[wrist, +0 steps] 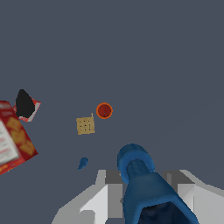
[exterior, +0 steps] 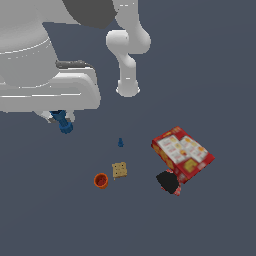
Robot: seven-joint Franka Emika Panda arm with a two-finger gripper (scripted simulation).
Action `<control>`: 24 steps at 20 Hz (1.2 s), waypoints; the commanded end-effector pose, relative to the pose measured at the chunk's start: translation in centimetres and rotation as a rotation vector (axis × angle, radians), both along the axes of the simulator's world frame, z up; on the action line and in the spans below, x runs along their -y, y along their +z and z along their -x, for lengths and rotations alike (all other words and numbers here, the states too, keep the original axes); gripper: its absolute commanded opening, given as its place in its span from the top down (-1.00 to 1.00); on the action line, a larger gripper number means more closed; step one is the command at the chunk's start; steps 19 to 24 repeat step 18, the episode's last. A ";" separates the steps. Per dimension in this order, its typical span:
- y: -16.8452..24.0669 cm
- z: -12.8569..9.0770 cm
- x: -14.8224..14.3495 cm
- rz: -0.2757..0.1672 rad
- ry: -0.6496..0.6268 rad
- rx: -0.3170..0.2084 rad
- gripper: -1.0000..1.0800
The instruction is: Pick up a designated object from a clutter of objects.
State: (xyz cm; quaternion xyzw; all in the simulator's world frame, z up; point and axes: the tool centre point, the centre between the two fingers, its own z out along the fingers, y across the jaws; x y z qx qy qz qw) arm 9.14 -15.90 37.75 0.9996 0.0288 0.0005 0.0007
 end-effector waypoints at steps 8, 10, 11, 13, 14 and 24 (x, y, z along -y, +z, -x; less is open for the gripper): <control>4.6 -1.4 -1.2 -0.001 0.000 -0.001 1.00; 5.1 -1.5 -1.3 -0.001 0.000 -0.001 1.00; 5.3 -1.6 -1.3 -0.001 0.000 -0.001 1.00; 5.6 -1.7 -1.4 -0.001 0.000 -0.001 1.00; 5.7 -1.8 -1.4 -0.001 0.000 -0.001 1.00; 5.9 -1.8 -1.5 -0.001 0.000 -0.001 1.00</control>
